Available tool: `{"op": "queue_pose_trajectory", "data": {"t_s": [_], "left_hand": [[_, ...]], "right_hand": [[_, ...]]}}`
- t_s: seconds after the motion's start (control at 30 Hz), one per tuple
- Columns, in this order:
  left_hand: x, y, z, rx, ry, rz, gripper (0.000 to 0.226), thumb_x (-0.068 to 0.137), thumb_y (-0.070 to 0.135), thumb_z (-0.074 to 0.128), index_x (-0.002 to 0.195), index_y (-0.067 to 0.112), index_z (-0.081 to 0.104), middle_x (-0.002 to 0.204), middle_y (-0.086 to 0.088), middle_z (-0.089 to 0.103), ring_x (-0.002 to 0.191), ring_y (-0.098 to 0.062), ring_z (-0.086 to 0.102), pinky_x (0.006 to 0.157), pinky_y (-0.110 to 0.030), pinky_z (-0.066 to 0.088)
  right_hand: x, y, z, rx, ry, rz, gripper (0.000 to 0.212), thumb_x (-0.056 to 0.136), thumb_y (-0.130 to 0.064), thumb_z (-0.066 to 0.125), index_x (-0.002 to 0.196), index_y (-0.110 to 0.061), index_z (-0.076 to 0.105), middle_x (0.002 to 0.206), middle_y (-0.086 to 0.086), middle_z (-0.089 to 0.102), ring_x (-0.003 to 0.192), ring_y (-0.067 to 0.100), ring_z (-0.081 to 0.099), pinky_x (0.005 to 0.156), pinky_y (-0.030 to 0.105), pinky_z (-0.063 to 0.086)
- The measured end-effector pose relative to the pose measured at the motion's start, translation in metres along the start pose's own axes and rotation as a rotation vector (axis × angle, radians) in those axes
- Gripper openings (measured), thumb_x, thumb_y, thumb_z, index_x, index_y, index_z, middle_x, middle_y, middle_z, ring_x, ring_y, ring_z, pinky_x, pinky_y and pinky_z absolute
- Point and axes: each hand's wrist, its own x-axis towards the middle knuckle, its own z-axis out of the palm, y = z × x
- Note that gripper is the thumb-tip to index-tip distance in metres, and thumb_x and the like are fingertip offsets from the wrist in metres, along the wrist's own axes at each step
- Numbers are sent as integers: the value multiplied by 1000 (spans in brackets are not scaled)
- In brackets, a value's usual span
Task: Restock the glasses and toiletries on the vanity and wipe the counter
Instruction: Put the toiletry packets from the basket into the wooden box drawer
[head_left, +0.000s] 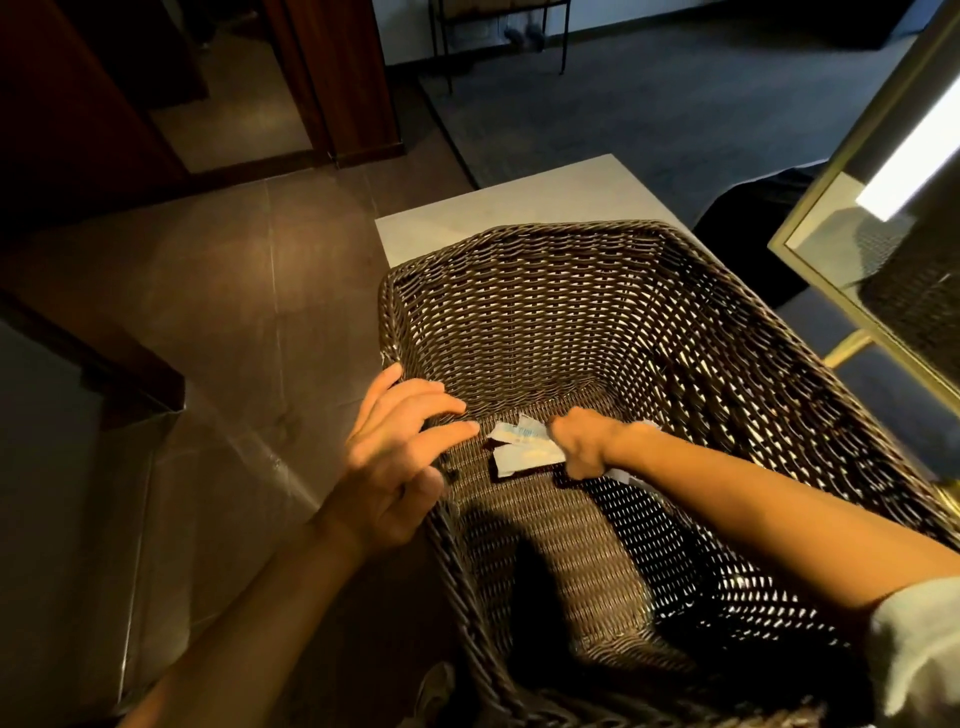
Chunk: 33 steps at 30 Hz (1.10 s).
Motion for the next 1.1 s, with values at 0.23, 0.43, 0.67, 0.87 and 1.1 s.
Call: {"op": "queue_pose_trajectory", "data": {"t_s": [0.23, 0.43, 0.67, 0.87, 1.1], "left_hand": [[-1, -3, 1, 3, -2, 21, 74, 104, 48, 18, 104, 4, 77, 113, -14, 69, 116, -32, 58, 117, -58, 24], [-2, -5, -1, -21, -8, 32, 66, 105, 44, 24, 101, 7, 78, 110, -11, 69, 116, -29, 56, 115, -61, 25], [-2, -4, -9, -23, -76, 22, 66, 104, 51, 22, 98, 13, 76, 110, -6, 66, 117, -19, 50, 118, -56, 20], [-1, -4, -16, 7, -179, 3, 48, 100, 44, 31, 104, 19, 72, 113, 1, 61, 122, -12, 44, 122, -50, 11], [-18, 42, -34, 41, -291, -125, 46, 100, 44, 28, 117, 27, 68, 136, 2, 56, 143, -24, 32, 124, -51, 6]], "right_hand": [[-56, -3, -39, -41, 140, -31, 32, 86, -13, 60, 117, -10, 58, 105, 11, 68, 99, 28, 67, 91, 37, 57], [-137, -20, -50, -64, 387, 49, 44, 91, -27, 61, 132, -16, 51, 107, 6, 71, 100, 25, 67, 94, 40, 55], [-242, -62, -44, -1, 525, 347, 32, 81, -22, 67, 112, -19, 59, 97, 9, 67, 93, 29, 63, 81, 42, 56], [-282, -85, 13, 88, 524, 547, 17, 83, -22, 60, 99, -18, 57, 81, 3, 58, 78, 25, 57, 66, 38, 53], [-282, -102, 46, 230, 923, 668, 26, 79, -19, 64, 101, -15, 51, 97, 10, 67, 92, 35, 64, 72, 43, 53]]}}
